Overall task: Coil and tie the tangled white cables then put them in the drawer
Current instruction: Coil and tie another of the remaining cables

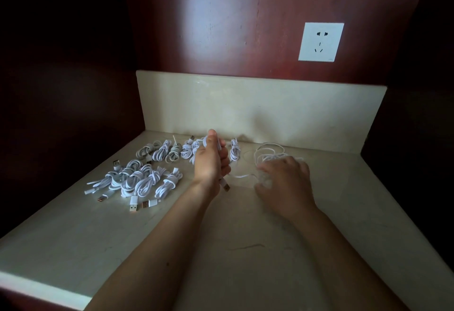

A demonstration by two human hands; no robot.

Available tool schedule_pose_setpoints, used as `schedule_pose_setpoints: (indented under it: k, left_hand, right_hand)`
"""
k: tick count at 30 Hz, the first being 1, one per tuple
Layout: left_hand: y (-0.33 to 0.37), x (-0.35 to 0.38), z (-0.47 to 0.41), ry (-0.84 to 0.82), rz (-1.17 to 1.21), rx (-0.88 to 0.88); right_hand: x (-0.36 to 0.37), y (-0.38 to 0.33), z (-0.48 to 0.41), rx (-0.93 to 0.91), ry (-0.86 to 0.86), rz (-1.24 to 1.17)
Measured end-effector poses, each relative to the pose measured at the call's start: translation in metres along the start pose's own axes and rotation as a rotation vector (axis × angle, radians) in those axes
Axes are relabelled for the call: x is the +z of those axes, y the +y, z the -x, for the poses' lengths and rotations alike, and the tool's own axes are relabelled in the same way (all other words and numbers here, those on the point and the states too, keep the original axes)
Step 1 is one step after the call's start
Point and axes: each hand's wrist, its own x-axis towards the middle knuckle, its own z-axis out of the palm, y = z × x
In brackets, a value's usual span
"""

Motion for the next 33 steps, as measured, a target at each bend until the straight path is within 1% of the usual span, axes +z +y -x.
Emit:
schedule_pose_setpoints:
  k: [3,5,7,9,11,13,15,17,19,20,23,26,28,31,33]
  left_hand:
    - [-0.002,0.001,0.0,-0.007,0.019,-0.017]
    - [-0.001,0.0,-0.001,0.016,0.029,-0.002]
    - [0.001,-0.002,-0.002,0.061,0.015,0.035]
    - [0.001,-0.006,-0.004,0.124,-0.076,0.093]
    - [-0.002,-0.01,-0.009,0.154,-0.212,0.144]
    - [-0.007,-0.013,-0.013,0.128,-0.414,0.181]
    - [-0.011,-0.013,-0.013,0.056,-0.636,0.176]
    - [-0.011,-0.013,-0.009,-0.083,-0.717,0.103]
    - [-0.006,-0.012,-0.003,-0.236,-0.777,-0.007]
    - [-0.003,-0.011,0.001,-0.307,-0.783,-0.08]
    - [-0.002,-0.006,0.007,-0.5,-0.684,-0.293]
    - [-0.003,-0.003,0.01,-0.607,-0.668,-0.451]
    - [-0.001,-0.003,0.01,-0.658,-0.656,-0.529]
    - [0.004,-0.005,0.008,-0.736,-0.571,-0.645]
    - [0.004,-0.006,0.009,-0.768,-0.594,-0.607]
  right_hand:
    - [0.009,-0.02,0.005,-0.202,-0.009,-0.132]
    - [0.011,-0.027,0.008,-0.267,-0.025,-0.254]
    - [0.01,-0.028,0.009,-0.246,-0.105,-0.368]
    - [0.007,-0.025,0.009,-0.217,-0.147,-0.468]
    - [0.002,-0.027,0.009,-0.193,-0.137,-0.575]
    - [-0.001,-0.031,0.01,-0.175,-0.084,-0.627]
    - [-0.005,-0.032,0.008,-0.144,0.006,-0.623]
    - [-0.009,-0.029,0.005,-0.163,0.077,-0.634]
    - [-0.01,-0.026,0.003,-0.22,0.105,-0.624]
    - [-0.01,-0.025,0.003,-0.229,0.107,-0.621]
    - [-0.012,-0.022,0.004,-0.177,0.127,-0.629]
    - [-0.014,-0.018,0.004,-0.15,0.138,-0.655]
    - [-0.012,-0.016,0.002,-0.18,0.137,-0.692]
    - [-0.006,-0.013,-0.001,-0.208,0.168,-0.715]
    - [-0.003,-0.011,-0.002,-0.181,0.177,-0.749]
